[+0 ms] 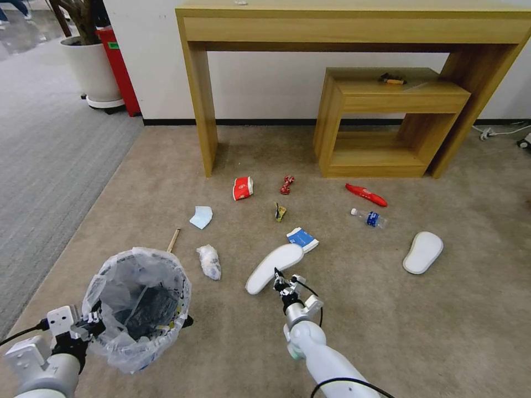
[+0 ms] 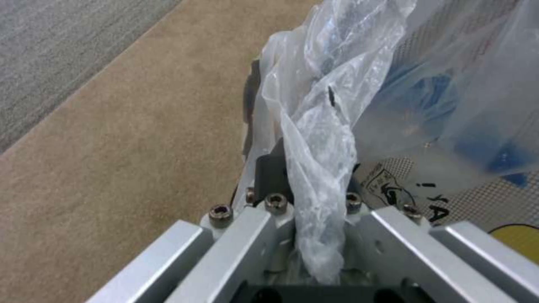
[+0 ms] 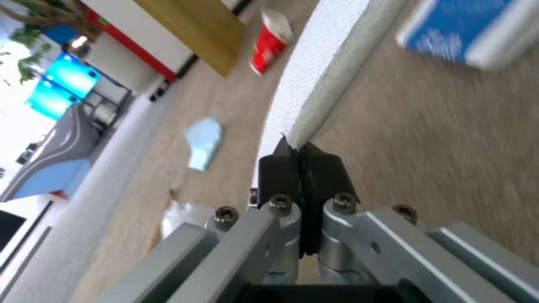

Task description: Pick up the trash bin and place the garbage on the floor into it.

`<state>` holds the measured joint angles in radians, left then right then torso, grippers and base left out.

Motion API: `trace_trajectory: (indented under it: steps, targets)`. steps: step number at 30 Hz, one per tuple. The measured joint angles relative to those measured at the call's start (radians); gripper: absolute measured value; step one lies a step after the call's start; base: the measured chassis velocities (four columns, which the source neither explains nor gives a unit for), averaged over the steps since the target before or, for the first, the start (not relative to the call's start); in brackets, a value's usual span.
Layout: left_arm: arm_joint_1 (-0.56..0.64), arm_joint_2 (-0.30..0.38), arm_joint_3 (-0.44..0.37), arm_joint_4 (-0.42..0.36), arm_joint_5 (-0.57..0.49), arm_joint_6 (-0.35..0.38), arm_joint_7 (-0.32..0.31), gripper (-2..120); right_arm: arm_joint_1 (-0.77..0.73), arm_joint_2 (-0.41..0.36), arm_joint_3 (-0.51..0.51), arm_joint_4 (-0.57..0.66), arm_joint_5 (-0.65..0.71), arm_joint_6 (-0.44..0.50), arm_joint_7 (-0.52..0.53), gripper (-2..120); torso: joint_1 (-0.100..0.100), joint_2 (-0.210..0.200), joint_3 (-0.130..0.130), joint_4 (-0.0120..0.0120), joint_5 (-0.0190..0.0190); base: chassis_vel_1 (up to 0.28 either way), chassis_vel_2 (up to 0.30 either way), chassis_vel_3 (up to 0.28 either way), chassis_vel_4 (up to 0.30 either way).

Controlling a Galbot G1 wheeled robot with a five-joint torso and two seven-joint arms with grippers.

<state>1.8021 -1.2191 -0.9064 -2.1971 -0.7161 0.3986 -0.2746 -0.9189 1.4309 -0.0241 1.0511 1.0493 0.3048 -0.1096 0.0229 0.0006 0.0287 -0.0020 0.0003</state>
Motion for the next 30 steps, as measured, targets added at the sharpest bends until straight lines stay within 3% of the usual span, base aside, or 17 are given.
trace_trajectory:
  steps: [9,12,22,30]
  targets:
    - [-0.003,0.007,0.011,0.002,0.002,0.007,-0.002,0,-0.010,-0.106,-0.075,0.240,0.008,-0.008,0.066,0,0.000,0.000,0.000,0.0000,0.0002,0.000,0.000,0.000,0.000]
    - [-0.004,0.012,0.018,0.008,0.010,0.012,-0.004,0,0.022,-0.181,-0.142,0.375,0.018,-0.024,0.110,0,0.000,0.000,0.000,0.0001,0.0002,0.000,0.000,0.000,0.000]
    - [-0.015,0.024,0.029,0.031,0.018,0.017,-0.005,0,0.112,-0.284,-0.247,0.558,0.058,-0.044,0.155,0,0.000,0.000,0.000,0.0001,0.0001,0.000,0.000,0.000,0.000]
    - [-0.023,0.020,0.042,0.051,0.032,0.020,-0.007,0,0.223,-0.391,-0.390,0.693,0.113,-0.045,0.153,0,0.000,0.000,0.000,0.0001,0.0001,0.000,0.000,0.000,0.000]
